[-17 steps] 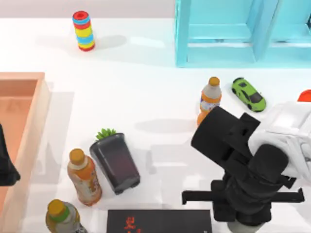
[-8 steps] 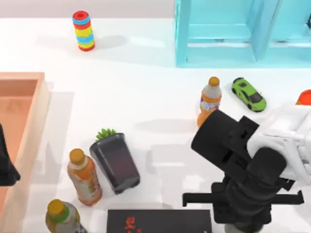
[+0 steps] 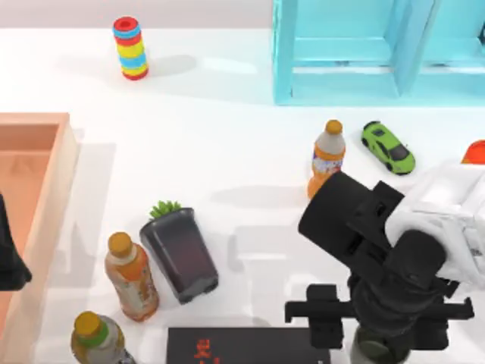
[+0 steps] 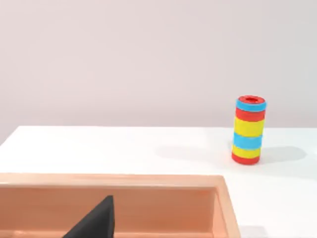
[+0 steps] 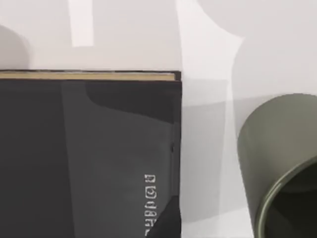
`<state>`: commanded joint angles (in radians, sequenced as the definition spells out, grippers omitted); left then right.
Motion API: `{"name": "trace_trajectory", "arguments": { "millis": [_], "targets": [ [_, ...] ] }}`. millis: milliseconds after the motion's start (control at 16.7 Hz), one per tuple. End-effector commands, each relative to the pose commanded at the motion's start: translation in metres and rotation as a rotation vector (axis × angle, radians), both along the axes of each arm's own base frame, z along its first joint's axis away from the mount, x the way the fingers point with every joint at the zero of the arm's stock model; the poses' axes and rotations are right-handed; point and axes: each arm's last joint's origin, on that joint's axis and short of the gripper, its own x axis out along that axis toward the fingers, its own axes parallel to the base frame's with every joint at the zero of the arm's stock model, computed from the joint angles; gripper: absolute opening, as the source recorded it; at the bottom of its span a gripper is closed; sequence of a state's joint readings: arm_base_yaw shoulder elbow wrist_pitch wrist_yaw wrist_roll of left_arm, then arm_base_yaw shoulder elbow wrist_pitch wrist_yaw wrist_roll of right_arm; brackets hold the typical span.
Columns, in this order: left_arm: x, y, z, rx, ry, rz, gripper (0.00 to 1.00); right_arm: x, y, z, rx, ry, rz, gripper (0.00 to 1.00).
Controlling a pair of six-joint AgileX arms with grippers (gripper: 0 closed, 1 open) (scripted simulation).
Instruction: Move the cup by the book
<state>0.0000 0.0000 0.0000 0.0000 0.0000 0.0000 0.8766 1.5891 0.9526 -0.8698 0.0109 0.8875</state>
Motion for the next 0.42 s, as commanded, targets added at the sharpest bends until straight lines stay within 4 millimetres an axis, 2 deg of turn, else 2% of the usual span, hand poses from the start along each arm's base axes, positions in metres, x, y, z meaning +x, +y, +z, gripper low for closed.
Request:
{"name": "trace_trajectory", "arguments": {
  "millis": [60, 120, 420],
  "targets": [
    [0.0, 0.0, 0.0, 0.0, 0.0, 0.0, 1.0, 0.0, 0.0, 0.0, 0.0, 0.0, 0.0, 0.98],
    [0.0, 0.0, 0.0, 0.0, 0.0, 0.0, 1.0, 0.0, 0.0, 0.0, 0.0, 0.0, 0.0, 1.0],
    [0.0, 0.0, 0.0, 0.0, 0.0, 0.0, 1.0, 0.0, 0.0, 0.0, 0.0, 0.0, 0.0, 1.0]
  ]
}}
